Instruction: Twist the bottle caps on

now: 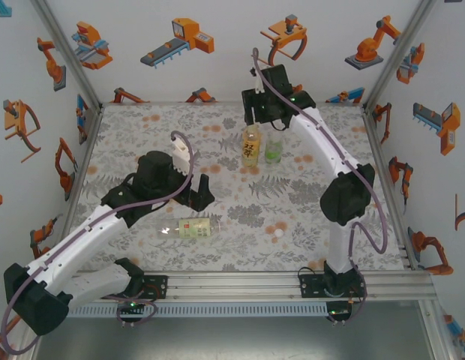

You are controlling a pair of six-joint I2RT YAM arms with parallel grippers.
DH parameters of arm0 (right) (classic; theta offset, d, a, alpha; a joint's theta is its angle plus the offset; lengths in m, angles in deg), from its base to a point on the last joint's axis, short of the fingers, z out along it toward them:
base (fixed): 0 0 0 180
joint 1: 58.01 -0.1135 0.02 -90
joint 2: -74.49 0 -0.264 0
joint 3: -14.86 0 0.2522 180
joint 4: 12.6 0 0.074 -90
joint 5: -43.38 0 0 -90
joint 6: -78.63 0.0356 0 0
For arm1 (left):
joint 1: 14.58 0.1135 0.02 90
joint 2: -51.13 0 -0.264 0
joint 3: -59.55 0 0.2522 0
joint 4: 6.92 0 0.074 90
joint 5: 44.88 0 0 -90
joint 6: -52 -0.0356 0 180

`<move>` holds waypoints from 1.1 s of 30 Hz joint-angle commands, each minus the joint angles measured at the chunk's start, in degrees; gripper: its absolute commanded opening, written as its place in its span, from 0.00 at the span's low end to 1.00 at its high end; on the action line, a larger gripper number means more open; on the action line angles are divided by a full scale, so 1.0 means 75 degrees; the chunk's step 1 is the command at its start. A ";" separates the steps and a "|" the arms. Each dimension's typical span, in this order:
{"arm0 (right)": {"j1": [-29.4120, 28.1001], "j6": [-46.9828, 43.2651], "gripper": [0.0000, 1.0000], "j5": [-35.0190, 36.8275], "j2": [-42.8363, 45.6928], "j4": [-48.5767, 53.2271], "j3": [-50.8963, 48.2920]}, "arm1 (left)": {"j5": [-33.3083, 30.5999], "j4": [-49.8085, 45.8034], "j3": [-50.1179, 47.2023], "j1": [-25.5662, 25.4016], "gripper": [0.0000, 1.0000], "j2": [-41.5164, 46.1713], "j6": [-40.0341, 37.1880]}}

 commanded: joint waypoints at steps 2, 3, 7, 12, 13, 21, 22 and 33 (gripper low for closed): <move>-0.0186 -0.0427 0.61 -0.0372 0.0955 0.0331 -0.0376 | -0.0237 -0.0326 0.0313 0.0168 0.97 0.0195 -0.0186; -0.0239 -0.0492 0.61 -0.0577 0.1189 0.0263 -0.0687 | -0.0307 -0.0308 0.0264 0.0199 0.97 0.0254 -0.0184; -0.0618 -0.0868 0.60 -0.1559 0.2240 -0.0300 -0.2218 | -0.0548 -0.0386 0.0227 0.0345 0.97 0.0418 -0.0045; -0.1658 -0.1475 0.60 -0.2475 0.3558 -0.1710 -0.4589 | -0.0856 -0.0305 0.0030 0.0482 0.97 0.0685 0.0235; -0.1831 -0.1595 0.61 -0.2682 0.3728 -0.2000 -0.5098 | -0.0907 -0.0389 0.0058 0.0529 0.97 0.0694 0.0315; -0.3641 -0.2705 0.70 -0.3496 0.4055 -0.3794 -0.7521 | -0.1885 -0.1053 0.0341 0.0822 0.97 0.1077 0.0758; -0.3810 -0.2779 0.71 -0.3389 0.3974 -0.3952 -0.7631 | -0.2011 -0.1116 0.0357 0.0862 0.97 0.1157 0.0788; -0.5003 -0.3905 0.87 -0.1848 0.2425 -0.4717 -0.7245 | -0.2569 -0.2402 0.0971 0.1312 0.97 0.2276 0.0851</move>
